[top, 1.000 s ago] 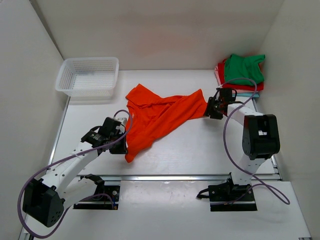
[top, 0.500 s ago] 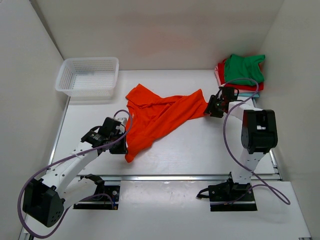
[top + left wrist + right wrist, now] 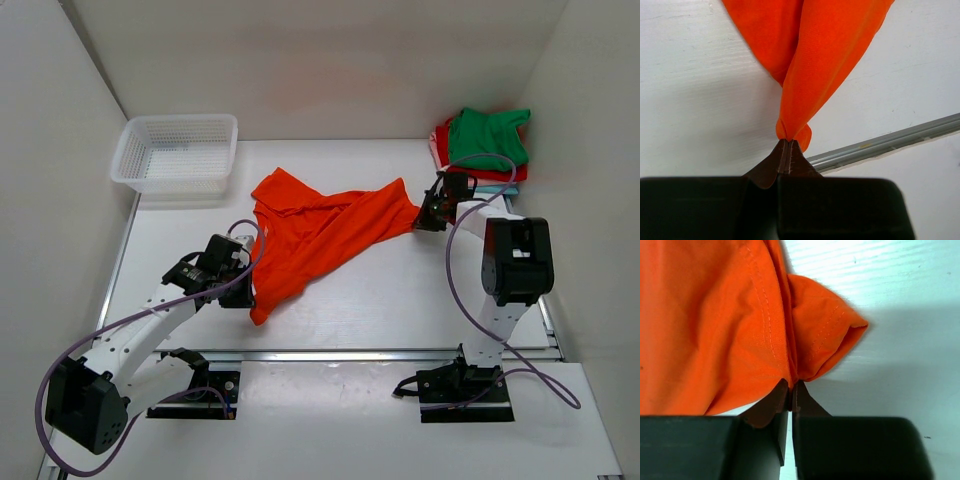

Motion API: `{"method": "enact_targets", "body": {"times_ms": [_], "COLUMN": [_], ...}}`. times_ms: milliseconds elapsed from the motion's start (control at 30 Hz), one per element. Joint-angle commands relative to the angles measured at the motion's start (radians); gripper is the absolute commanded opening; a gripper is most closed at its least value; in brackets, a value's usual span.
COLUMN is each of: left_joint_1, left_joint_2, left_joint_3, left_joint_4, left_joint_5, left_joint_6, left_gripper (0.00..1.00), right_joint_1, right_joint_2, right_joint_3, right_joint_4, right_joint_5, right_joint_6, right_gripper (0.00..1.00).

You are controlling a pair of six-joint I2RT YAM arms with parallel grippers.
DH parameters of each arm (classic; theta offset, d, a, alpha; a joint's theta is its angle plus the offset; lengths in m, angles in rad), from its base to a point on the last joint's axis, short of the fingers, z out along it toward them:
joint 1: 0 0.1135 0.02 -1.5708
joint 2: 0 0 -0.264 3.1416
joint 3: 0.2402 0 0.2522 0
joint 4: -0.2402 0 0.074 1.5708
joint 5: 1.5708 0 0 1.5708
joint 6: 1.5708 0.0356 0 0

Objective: Fold and stack the t-shirts
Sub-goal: Flatten out the tshirt

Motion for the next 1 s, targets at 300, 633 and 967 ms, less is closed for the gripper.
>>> {"method": "enact_targets", "body": {"times_ms": [300,633,967], "left_joint_1": [0.032,0.054,0.049], "left_joint_2": [-0.053,-0.12,-0.163], "left_joint_3": [0.016,0.05,0.038], "left_joint_4": [-0.001,-0.033,-0.03], "left_joint_5": [0.014,0.046,0.065], "left_joint_6": [0.003,-0.003,-0.032], "left_gripper": [0.0,0.0,0.0], "right_joint_1": [-0.063,-0.136,-0.109], "right_joint_2": [-0.322,-0.535,-0.79], "right_joint_3": [0.012,-0.057,-0.539], "right_joint_4": [-0.038,-0.072,-0.005], "right_joint_5": [-0.107,-0.292,-0.212], "right_joint_6": [-0.009,0.06,0.195], "right_gripper": [0.05,0.0,0.0]}}
